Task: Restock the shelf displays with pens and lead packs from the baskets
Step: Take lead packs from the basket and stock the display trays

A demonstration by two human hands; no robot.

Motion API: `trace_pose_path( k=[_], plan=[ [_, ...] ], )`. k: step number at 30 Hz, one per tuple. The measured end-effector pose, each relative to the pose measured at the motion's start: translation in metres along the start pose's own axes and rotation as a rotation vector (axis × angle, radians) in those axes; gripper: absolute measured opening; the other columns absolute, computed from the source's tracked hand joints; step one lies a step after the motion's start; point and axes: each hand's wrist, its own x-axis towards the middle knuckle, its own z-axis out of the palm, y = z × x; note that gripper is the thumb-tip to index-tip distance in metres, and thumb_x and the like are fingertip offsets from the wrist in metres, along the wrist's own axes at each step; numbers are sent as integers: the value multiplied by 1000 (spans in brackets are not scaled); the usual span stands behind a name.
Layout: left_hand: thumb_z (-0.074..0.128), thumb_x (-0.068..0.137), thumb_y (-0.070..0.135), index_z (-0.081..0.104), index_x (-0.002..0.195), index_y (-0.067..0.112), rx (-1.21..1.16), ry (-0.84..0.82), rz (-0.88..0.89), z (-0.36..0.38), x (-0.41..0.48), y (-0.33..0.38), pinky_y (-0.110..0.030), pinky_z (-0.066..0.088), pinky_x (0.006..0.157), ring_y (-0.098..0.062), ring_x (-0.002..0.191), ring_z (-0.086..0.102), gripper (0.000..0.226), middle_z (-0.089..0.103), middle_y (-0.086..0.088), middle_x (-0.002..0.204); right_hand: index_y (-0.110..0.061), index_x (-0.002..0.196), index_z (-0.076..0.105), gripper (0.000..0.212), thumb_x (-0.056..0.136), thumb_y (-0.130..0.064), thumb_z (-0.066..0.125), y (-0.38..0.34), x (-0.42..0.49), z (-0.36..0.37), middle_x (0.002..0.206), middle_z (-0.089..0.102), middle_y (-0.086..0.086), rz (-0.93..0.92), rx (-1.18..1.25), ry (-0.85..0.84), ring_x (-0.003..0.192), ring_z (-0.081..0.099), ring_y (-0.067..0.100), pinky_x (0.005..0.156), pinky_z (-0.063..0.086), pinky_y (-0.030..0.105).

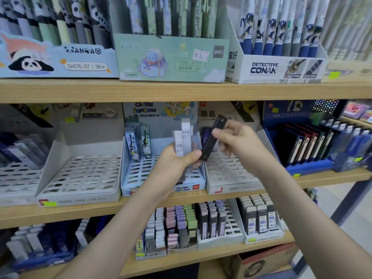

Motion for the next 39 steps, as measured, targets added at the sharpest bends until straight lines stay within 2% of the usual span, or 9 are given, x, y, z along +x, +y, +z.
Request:
trace_pose_path(
  k=[4, 7, 11, 16, 20, 24, 30, 34, 39],
  plan=[
    [58, 92, 0, 58, 98, 7, -114, 49, -41, -3, 4, -2, -23, 59, 69, -14, 74, 71, 10, 71, -9, 88, -8, 100, 55, 8, 92, -9, 59, 18, 13, -34, 69, 68, 1, 9, 7, 276, 59, 61, 14, 58, 52, 28],
    [53, 95, 3, 56, 107, 4, -156, 50, -66, -3, 5, -3, -24, 60, 69, -16, 73, 69, 12, 69, -10, 88, -13, 99, 53, 8, 94, -11, 58, 34, 22, -46, 72, 67, 6, 56, -120, 342, 62, 64, 16, 74, 56, 37],
    [52, 97, 7, 56, 109, 4, -222, 37, -93, -2, 4, -1, -29, 60, 71, -17, 71, 70, 13, 70, -11, 87, -4, 109, 51, 16, 95, -10, 56, 43, 30, -45, 71, 64, 4, 83, -220, 278, 60, 63, 14, 71, 56, 32],
    [52, 96, 7, 55, 111, 2, -255, 24, -108, -5, 4, 1, -28, 60, 68, -16, 69, 71, 16, 72, -10, 84, -7, 106, 52, 10, 96, -10, 53, 46, 34, -43, 75, 64, 6, 64, -286, 268, 63, 62, 13, 65, 53, 22],
    [53, 96, 7, 55, 113, 2, -253, 28, -100, -4, 6, 0, -28, 60, 69, -15, 68, 71, 18, 72, -8, 82, -5, 107, 53, 12, 96, -10, 52, 47, 40, -46, 75, 63, 6, 99, -336, 242, 65, 61, 15, 67, 52, 25],
    [53, 96, 7, 55, 112, 3, -239, 20, -100, -4, 7, -2, -26, 60, 68, -15, 69, 70, 16, 72, -8, 84, -7, 104, 54, 9, 96, -9, 53, 45, 43, -45, 74, 65, 4, 106, -361, 185, 63, 61, 13, 55, 49, 12],
    [54, 95, 7, 58, 102, 5, -226, 6, -98, -2, 8, -3, -26, 60, 69, -15, 70, 70, 8, 72, -7, 82, -11, 100, 57, 7, 94, -16, 56, 46, 47, -47, 78, 64, 4, 132, -499, 148, 72, 61, 15, 75, 49, 31],
    [56, 94, 8, 60, 98, 7, -210, -4, -102, -1, 9, -4, -27, 60, 72, -15, 73, 71, 6, 73, -5, 82, -12, 98, 58, 7, 95, -18, 55, 40, 49, -38, 77, 60, -2, 144, -590, 91, 68, 55, 6, 60, 39, 19],
    [55, 94, 6, 61, 98, 7, -207, -32, -104, 2, 8, -4, -25, 59, 69, -14, 73, 71, 7, 74, -6, 82, -16, 104, 59, 14, 92, -22, 60, 40, 50, -33, 93, 60, -1, 133, -695, 133, 87, 55, 16, 79, 43, 32]
  ],
)
